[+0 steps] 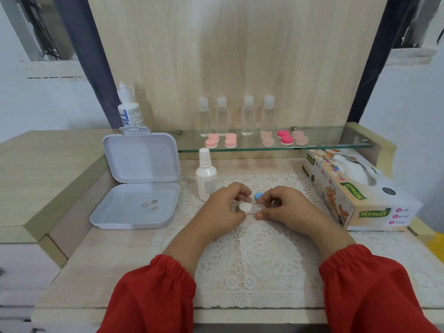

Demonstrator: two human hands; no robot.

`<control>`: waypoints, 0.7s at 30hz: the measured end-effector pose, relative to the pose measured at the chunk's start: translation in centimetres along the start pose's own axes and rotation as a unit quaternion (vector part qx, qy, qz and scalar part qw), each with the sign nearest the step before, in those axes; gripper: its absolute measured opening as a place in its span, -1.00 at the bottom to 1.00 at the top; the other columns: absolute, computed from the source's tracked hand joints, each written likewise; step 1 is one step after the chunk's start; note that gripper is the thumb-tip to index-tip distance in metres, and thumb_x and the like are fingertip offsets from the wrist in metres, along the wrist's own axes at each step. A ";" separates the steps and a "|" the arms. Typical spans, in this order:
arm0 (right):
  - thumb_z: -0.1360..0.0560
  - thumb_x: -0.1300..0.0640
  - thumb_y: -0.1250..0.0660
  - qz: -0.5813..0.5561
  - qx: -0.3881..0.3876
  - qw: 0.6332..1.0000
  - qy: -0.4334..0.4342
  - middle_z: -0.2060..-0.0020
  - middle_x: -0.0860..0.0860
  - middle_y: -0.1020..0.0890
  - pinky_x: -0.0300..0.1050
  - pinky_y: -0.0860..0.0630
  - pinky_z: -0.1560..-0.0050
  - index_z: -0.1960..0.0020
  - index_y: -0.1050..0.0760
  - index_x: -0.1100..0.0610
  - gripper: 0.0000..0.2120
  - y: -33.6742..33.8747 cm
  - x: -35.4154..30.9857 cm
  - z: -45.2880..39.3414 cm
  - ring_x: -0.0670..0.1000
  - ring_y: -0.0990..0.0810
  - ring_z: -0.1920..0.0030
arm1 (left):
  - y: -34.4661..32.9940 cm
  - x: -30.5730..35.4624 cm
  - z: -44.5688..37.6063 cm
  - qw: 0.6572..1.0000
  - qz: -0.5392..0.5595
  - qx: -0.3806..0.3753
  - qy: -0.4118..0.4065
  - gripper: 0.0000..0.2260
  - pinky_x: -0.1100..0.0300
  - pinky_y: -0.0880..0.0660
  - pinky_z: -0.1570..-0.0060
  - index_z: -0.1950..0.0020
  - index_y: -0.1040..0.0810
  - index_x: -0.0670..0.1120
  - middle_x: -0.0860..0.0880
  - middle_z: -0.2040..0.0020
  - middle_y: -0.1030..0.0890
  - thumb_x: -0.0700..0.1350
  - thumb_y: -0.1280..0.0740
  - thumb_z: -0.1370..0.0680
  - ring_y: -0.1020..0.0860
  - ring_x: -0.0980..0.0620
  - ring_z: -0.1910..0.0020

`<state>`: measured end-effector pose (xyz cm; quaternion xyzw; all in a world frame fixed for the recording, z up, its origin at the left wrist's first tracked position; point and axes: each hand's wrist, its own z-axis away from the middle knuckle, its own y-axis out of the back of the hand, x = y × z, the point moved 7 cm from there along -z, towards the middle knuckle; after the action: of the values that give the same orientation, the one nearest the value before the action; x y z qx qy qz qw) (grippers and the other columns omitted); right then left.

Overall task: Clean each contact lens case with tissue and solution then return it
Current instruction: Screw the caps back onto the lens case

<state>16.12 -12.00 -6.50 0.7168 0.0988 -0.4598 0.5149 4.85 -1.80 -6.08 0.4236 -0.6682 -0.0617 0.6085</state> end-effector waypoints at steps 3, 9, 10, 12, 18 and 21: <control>-0.31 0.10 -0.58 -0.002 -0.001 1.000 0.002 0.21 -0.15 -0.56 -0.29 -0.37 0.19 0.09 -0.60 0.00 -0.77 0.0 -0.1 0.1 -0.18 -0.47 0.25 | 0.0 0.1 0.0 1.000 -0.004 0.001 0.008 -0.62 0.40 -0.38 0.06 -0.17 -0.43 0.09 0.11 -0.03 -0.54 -0.11 -0.48 -0.42 -0.45 0.20 -0.07; -0.30 0.10 -0.58 -0.004 0.000 1.000 0.000 0.23 -0.16 -0.56 -0.28 -0.37 0.18 0.10 -0.61 0.00 -0.78 0.0 0.0 0.1 -0.18 -0.47 0.26 | -0.2 -0.1 0.1 0.999 0.035 -0.013 0.014 -0.58 0.35 -0.45 0.12 -0.19 -0.41 0.13 0.12 -0.07 -0.57 -0.21 -0.42 -0.43 -0.50 0.18 -0.06; -0.31 0.10 -0.58 -0.005 0.000 1.000 0.002 0.23 -0.16 -0.56 -0.29 -0.37 0.19 0.10 -0.61 -0.01 -0.78 0.1 -0.1 0.1 -0.19 -0.47 0.26 | -0.1 0.0 0.1 0.999 0.027 -0.010 0.015 -0.56 0.35 -0.44 0.08 -0.20 -0.40 0.12 0.11 -0.07 -0.55 -0.16 -0.46 -0.42 -0.48 0.18 -0.08; -0.31 0.10 -0.58 -0.004 -0.001 1.000 0.003 0.23 -0.18 -0.55 -0.31 -0.36 0.20 0.10 -0.60 0.00 -0.78 0.1 -0.2 0.2 -0.20 -0.47 0.27 | 0.1 0.0 0.1 1.000 0.020 0.001 0.019 -0.58 0.41 -0.41 0.15 -0.18 -0.39 0.10 0.09 -0.01 -0.57 -0.15 -0.47 -0.42 -0.47 0.14 -0.03; -0.32 0.10 -0.57 0.004 -0.002 1.000 0.003 0.23 -0.18 -0.55 -0.33 -0.34 0.22 0.10 -0.61 0.00 -0.79 0.1 -0.3 0.2 -0.20 -0.46 0.27 | -0.2 0.0 0.2 0.999 0.030 -0.015 0.017 -0.57 0.37 -0.40 0.10 -0.20 -0.41 0.15 0.12 -0.07 -0.56 -0.13 -0.46 -0.42 -0.48 0.18 -0.07; -0.32 0.10 -0.57 -0.002 -0.003 1.000 0.001 0.23 -0.19 -0.54 -0.32 -0.35 0.21 0.10 -0.61 0.01 -0.79 0.1 -0.2 0.2 -0.19 -0.46 0.26 | 0.0 -0.2 0.1 0.999 0.026 -0.006 0.019 -0.59 0.38 -0.41 0.13 -0.17 -0.39 0.13 0.10 -0.01 -0.58 -0.18 -0.44 -0.44 -0.48 0.14 -0.06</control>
<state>15.90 -12.14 -6.30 0.7153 0.1023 -0.4597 0.5164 4.79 -1.75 -6.25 0.4034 -0.6670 -0.0414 0.6250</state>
